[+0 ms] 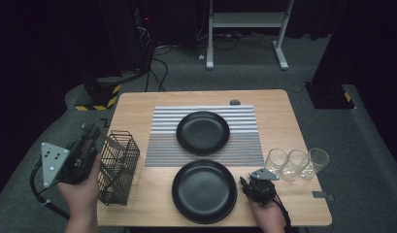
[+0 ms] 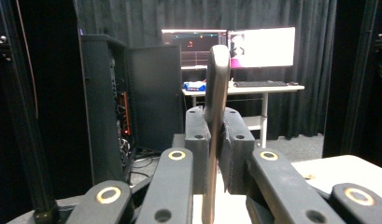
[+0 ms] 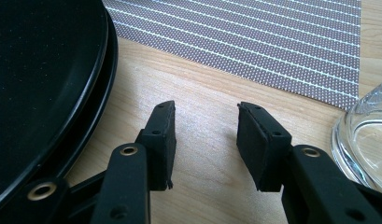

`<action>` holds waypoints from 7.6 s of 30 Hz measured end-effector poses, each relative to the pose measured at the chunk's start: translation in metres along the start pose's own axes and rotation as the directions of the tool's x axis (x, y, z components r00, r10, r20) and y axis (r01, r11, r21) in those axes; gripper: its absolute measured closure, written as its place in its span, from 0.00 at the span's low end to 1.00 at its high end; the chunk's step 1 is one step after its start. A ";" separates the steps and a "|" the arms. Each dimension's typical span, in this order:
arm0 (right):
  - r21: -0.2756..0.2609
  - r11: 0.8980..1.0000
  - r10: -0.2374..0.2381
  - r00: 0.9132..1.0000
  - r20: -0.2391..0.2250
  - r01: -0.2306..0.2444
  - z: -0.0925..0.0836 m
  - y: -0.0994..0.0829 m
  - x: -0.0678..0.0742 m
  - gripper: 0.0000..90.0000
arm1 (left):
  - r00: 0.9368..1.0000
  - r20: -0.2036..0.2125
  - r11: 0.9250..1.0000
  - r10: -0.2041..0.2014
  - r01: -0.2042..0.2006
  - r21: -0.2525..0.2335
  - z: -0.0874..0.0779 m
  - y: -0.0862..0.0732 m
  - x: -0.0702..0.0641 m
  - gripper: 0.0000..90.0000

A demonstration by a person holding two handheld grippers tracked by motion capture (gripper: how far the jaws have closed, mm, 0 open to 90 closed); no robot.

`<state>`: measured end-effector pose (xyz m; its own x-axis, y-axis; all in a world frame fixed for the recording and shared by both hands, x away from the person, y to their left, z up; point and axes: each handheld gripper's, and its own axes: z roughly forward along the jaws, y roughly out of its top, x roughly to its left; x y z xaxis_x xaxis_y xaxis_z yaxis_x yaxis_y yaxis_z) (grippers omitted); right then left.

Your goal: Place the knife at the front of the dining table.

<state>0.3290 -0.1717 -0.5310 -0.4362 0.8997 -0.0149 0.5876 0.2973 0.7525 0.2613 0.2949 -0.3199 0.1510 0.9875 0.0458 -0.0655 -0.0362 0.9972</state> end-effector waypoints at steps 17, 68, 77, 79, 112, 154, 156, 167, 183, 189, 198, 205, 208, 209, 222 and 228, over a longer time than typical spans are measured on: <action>0.000 1.000 -0.002 1.000 -0.001 0.002 0.000 0.000 0.000 0.63 | 0.998 0.067 0.999 -0.022 0.020 0.026 0.015 -0.004 -0.027 0.92; 0.002 1.000 -0.004 1.000 -0.010 0.004 0.000 0.000 0.000 0.60 | 0.989 0.142 0.967 0.042 -0.076 0.242 0.090 -0.043 -0.113 0.92; 0.002 1.000 -0.004 1.000 -0.009 0.004 0.000 0.000 0.000 0.60 | 0.992 0.125 0.959 0.033 -0.066 0.275 0.099 -0.057 -0.113 0.92; 0.002 1.000 -0.004 1.000 -0.009 0.004 0.000 0.000 0.000 0.60 | 0.992 0.123 0.956 0.036 -0.070 0.286 0.100 -0.060 -0.113 0.92; 0.001 1.000 -0.007 1.000 -0.009 0.007 0.000 0.000 0.000 0.60 | 0.997 0.078 0.935 0.015 -0.042 0.353 0.133 -0.085 -0.106 0.92; 0.001 1.000 -0.007 1.000 -0.010 0.007 0.000 0.000 0.000 0.60 | 0.998 0.045 0.893 -0.043 0.018 0.451 0.202 -0.101 -0.098 0.92; 0.001 1.000 -0.008 1.000 -0.010 0.008 0.000 0.000 0.000 0.60 | 0.998 0.046 0.890 -0.049 0.023 0.455 0.205 -0.102 -0.096 0.92; 0.001 1.000 -0.007 1.000 -0.009 0.007 0.000 0.000 0.000 0.60 | 0.996 0.039 0.872 -0.076 0.048 0.486 0.223 -0.111 -0.090 0.92; 0.002 1.000 -0.003 1.000 -0.005 0.003 0.001 0.001 0.000 0.60 | 0.993 0.019 0.848 -0.114 0.087 0.523 0.245 -0.125 -0.085 0.92; 0.002 1.000 -0.003 1.000 -0.005 0.003 0.001 0.001 0.000 0.60 | 0.992 0.013 0.841 -0.122 0.096 0.533 0.252 -0.129 -0.082 0.92; 0.002 1.000 -0.003 1.000 -0.005 0.003 0.001 0.001 0.000 0.60 | 0.990 0.005 0.828 -0.142 0.116 0.548 0.262 -0.133 -0.077 0.92; 0.002 1.000 -0.004 1.000 -0.004 0.004 0.001 0.001 0.001 0.60 | 0.993 0.008 0.834 -0.122 0.098 0.542 0.256 -0.124 -0.077 0.92; 0.002 1.000 -0.004 1.000 -0.003 0.004 0.001 0.001 0.001 0.60 | 0.993 0.008 0.837 -0.118 0.095 0.538 0.251 -0.118 -0.079 0.93; 0.002 1.000 -0.004 1.000 -0.003 0.004 0.001 0.001 0.001 0.60 | 0.993 0.007 0.837 -0.114 0.092 0.540 0.250 -0.116 -0.078 0.93; 0.002 1.000 -0.004 1.000 -0.003 0.004 0.001 0.001 0.001 0.60 | 0.994 -0.010 0.822 -0.107 0.094 0.562 0.251 -0.114 -0.076 0.93; 0.002 1.000 -0.004 1.000 -0.003 0.004 0.001 0.001 0.001 0.60 | 0.996 -0.013 0.818 -0.087 0.079 0.569 0.250 -0.111 -0.074 0.93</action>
<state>0.3296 -0.1708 -0.5311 -0.4406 0.8976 -0.0154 0.5872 0.3012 0.7513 0.5036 0.1874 -0.4195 0.1433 0.9888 -0.0419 0.5198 -0.0392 0.8534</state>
